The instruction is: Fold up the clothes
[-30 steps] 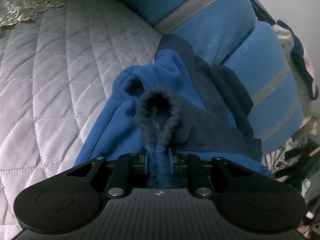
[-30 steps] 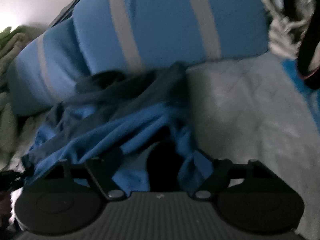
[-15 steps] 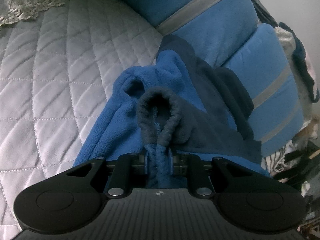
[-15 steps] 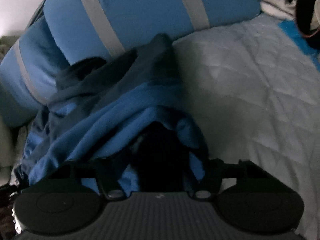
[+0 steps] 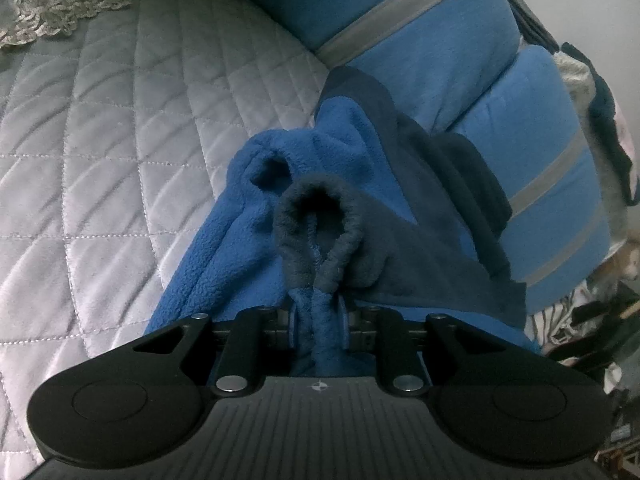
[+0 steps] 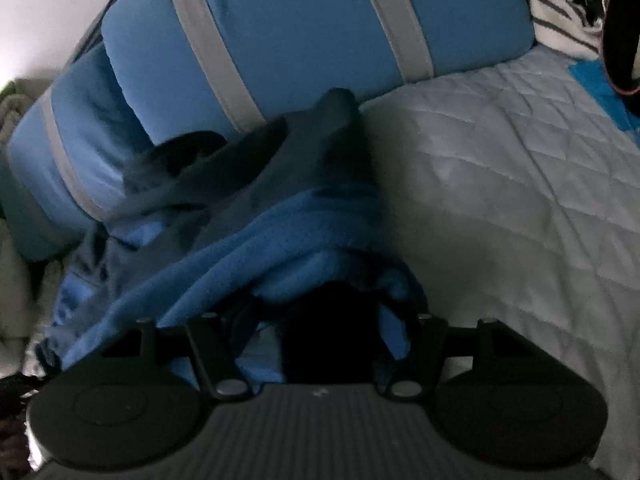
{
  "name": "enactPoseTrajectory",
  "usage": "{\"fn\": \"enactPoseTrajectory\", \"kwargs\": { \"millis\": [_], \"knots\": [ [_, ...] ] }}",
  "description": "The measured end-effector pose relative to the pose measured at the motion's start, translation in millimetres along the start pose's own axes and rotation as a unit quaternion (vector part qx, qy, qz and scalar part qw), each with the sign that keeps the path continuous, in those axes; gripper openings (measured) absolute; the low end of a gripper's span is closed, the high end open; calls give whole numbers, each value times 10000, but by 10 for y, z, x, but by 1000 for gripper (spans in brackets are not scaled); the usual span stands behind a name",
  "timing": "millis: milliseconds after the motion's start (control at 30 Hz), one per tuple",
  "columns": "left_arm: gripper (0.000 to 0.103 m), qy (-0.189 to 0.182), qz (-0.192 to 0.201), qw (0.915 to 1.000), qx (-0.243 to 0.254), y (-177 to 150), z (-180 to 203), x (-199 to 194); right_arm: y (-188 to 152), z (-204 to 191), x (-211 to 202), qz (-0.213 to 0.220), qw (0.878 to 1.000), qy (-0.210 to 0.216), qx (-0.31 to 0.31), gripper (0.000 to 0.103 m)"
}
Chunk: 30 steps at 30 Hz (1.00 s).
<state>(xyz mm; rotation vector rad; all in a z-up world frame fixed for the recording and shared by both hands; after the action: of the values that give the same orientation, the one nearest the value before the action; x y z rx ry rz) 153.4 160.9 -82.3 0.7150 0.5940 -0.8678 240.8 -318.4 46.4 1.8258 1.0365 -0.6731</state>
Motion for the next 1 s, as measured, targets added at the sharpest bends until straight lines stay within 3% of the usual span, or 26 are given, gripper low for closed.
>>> {"fn": "enactPoseTrajectory", "kwargs": {
  "millis": [133,200,267,300,600,967,1000],
  "knots": [
    [20,-31,-16,10000,-36,2,-12,-5,-79,27,41,-483,9970,557,235,76],
    [20,-38,-25,10000,-52,3,-14,-5,-130,31,42,-623,9955,656,289,69],
    [20,-35,-32,10000,-70,5,-16,1,-153,72,10,-582,9946,687,525,47],
    [20,-36,-31,10000,-77,4,-14,2,-164,95,-8,-554,9939,700,651,15],
    [14,51,113,9998,124,-18,23,-50,-170,110,-125,-361,9949,215,918,11],
    [15,196,141,9996,164,13,3,-46,-140,47,-119,-332,9969,-144,691,12],
    [19,177,93,9997,116,24,-19,-33,-137,37,-120,-323,9972,-187,652,13]
  ]
}}
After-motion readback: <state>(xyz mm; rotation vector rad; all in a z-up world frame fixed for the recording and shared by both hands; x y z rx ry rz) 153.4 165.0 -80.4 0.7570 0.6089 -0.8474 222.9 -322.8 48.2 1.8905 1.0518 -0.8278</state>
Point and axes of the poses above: each gripper's, at about its wrist camera, not at the fingertips, and x roughly the way its jaws point, z to its right, y to its top, the point moved 2 cm from there along x, roughly the way its jaws point, and after that the axes turned 9 degrees about -z, right-handed, at the moved point
